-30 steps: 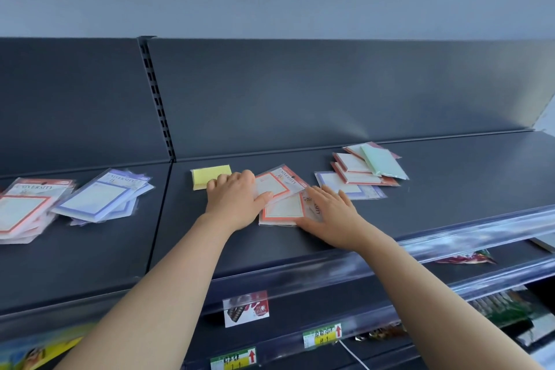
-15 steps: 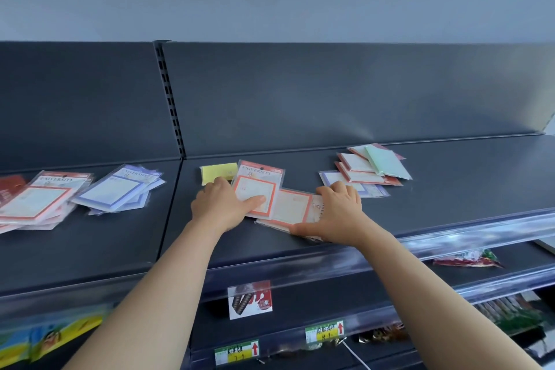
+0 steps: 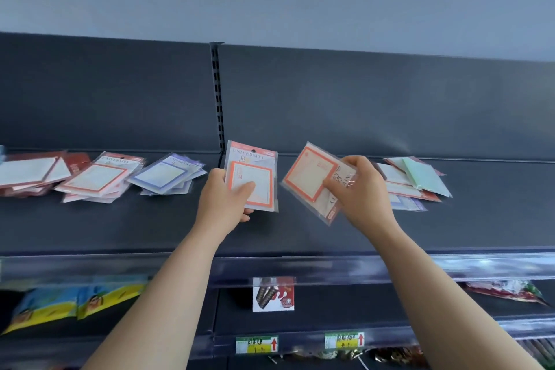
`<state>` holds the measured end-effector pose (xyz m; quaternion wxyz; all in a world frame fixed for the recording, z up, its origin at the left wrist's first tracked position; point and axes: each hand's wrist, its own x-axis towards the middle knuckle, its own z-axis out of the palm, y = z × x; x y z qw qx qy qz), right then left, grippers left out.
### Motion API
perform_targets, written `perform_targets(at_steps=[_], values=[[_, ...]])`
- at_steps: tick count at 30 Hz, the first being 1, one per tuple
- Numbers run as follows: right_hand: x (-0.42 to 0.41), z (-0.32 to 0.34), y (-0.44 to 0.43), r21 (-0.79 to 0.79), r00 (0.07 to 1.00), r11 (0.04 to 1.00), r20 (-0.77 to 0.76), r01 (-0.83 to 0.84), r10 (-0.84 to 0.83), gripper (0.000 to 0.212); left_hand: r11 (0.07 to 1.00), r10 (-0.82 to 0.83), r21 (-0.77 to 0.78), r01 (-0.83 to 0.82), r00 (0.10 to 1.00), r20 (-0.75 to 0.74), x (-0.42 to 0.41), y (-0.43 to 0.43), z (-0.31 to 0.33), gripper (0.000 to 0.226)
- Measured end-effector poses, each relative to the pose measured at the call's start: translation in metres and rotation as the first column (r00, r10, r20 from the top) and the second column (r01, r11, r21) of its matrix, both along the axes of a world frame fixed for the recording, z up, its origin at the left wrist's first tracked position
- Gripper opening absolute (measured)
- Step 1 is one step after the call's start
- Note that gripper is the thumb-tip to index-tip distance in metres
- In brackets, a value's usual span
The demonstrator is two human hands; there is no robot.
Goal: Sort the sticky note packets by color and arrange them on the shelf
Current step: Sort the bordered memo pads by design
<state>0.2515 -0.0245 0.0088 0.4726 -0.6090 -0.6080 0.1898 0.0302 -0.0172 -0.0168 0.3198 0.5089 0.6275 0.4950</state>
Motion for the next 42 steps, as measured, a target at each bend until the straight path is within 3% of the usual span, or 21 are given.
perform_targets(at_steps=[13,22,29,36,42], values=[[-0.150,0.010,0.008,-0.006,0.974,0.982,-0.128,-0.190,0.188,0.024,0.981,0.191,-0.020,-0.190,0.977,0.091,-0.145,-0.038,0.016,0.030],[-0.275,0.006,0.016,-0.027,0.953,0.975,-0.220,-0.219,0.208,0.021,0.977,0.213,0.005,-0.213,0.973,-0.094,-0.264,-0.036,0.029,0.021],[-0.332,-0.008,0.029,-0.137,0.948,0.973,-0.283,-0.188,0.144,0.022,0.981,0.174,-0.042,-0.189,0.956,-0.236,-0.306,0.002,0.018,0.017],[-0.360,-0.017,0.044,-0.171,0.979,0.977,-0.179,-0.127,0.095,0.013,0.980,0.185,0.026,-0.196,0.865,-0.466,-0.317,0.019,0.009,0.025],[-0.367,-0.019,0.049,-0.238,0.989,0.970,0.126,-0.039,0.071,0.024,0.988,0.152,0.070,-0.136,0.824,-0.545,-0.319,0.015,0.006,0.025]])
